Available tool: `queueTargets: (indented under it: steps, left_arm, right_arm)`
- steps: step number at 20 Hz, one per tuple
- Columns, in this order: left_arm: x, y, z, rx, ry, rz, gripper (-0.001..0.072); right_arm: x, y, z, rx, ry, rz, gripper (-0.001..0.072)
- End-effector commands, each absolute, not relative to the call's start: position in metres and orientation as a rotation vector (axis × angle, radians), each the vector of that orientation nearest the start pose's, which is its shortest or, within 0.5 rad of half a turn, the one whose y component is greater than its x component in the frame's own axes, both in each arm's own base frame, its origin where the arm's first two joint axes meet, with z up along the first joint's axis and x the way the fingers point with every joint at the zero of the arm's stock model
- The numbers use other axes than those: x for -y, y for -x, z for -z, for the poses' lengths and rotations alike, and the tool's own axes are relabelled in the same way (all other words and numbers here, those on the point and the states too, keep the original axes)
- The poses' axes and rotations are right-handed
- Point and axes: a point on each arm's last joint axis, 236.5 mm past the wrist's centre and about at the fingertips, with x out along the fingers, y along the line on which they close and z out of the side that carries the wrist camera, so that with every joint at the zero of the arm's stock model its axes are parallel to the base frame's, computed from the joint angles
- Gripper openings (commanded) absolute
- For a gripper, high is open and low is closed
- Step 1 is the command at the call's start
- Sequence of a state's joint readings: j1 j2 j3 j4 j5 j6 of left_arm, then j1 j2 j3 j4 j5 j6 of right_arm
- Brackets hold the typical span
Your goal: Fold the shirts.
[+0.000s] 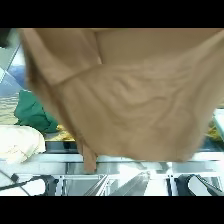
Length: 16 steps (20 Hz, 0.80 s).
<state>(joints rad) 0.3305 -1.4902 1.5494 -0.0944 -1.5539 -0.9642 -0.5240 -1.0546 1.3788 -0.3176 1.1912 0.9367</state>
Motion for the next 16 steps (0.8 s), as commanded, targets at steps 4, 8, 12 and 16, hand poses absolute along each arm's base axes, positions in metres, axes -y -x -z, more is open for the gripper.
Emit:
queueTargets:
  steps: [4, 8, 12, 16]
  left_arm:
    - [0.108, -0.545, -0.098, -0.741, 1.01, 1.01, 0.0022]
    - [0.105, -0.597, -0.048, -0.728, 1.006, 0.952, 0.0023]
    - [0.123, -0.617, -0.016, -0.785, 0.85, 0.895, 0.0023]
    - [0.123, -0.611, -0.017, -0.765, 0.693, 0.884, 0.0022]
  right_arm:
    - [0.015, -0.508, -0.088, -0.663, -0.656, -0.407, 0.0021]
    - [0.028, -0.557, -0.019, -0.611, -0.867, -0.411, 0.0021]
    - [0.043, -0.592, -0.004, -0.534, -0.961, -0.415, 0.002]
    - [0.063, -0.599, -0.007, -0.516, -0.918, -0.401, 0.0021]
